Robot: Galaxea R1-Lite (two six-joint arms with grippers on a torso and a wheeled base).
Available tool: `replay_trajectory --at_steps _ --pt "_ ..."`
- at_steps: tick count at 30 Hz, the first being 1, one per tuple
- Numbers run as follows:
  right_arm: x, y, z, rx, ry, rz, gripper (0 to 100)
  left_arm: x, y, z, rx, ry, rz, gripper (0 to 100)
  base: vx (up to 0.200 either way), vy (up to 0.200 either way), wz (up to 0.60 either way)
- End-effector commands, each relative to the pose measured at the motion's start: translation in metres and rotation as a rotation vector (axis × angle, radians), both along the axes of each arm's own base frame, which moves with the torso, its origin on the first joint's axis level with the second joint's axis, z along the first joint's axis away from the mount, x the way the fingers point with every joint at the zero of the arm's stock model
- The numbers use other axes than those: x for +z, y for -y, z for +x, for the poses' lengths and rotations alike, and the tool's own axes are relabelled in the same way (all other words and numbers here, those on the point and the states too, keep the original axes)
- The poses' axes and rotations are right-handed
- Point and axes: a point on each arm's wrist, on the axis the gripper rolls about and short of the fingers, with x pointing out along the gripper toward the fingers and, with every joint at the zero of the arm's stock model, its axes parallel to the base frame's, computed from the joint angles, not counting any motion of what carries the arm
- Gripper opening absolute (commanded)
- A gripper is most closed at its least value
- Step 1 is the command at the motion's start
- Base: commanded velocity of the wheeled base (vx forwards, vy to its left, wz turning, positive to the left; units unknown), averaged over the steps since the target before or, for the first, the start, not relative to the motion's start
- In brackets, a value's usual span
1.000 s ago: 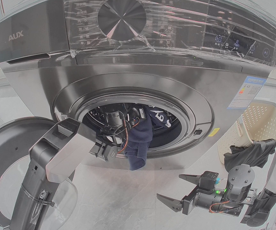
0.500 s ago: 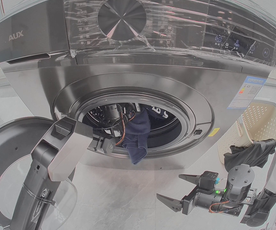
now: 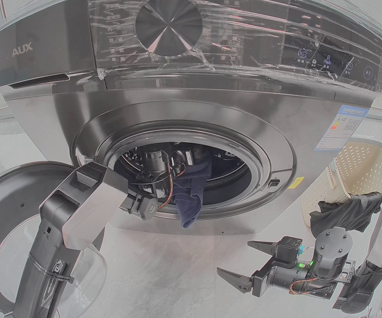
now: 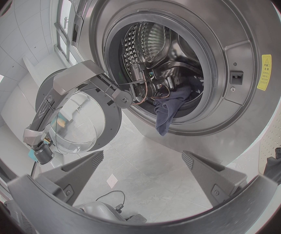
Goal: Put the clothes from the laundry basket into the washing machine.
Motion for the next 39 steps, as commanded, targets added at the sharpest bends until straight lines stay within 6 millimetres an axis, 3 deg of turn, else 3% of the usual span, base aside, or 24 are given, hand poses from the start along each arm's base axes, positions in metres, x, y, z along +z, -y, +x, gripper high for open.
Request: replay_trajectory --at_steps 1,7,18,25,33,39 --pt "0.000 0.000 0.000 0.000 -0.001 -0.001 100 0.007 -0.008 -0.028 -0.023 -0.104 0.059 100 0.000 0.000 0.00" --pt "0.000 0.000 0.000 0.001 -0.001 -0.001 100 -0.005 -0.007 -0.055 -0.111 -0.218 0.117 100 0.000 0.000 0.00" --pt "-0.001 0.000 -0.001 0.001 -0.004 -0.004 100 -0.023 0.001 -0.072 -0.158 -0.284 0.161 100 0.000 0.000 0.00" --pt "-0.003 0.000 -0.001 0.001 -0.008 -0.009 100 -0.046 -0.004 -0.089 -0.173 -0.355 0.250 100 0.000 0.000 0.00" --pt "-0.003 -0.001 -0.001 0.006 -0.011 -0.011 100 -0.036 -0.012 -0.120 -0.198 -0.427 0.301 100 0.000 0.000 0.00" --pt "-0.004 -0.002 -0.002 0.010 -0.012 -0.012 100 -0.042 -0.014 -0.120 -0.195 -0.441 0.303 100 0.000 0.000 0.00"
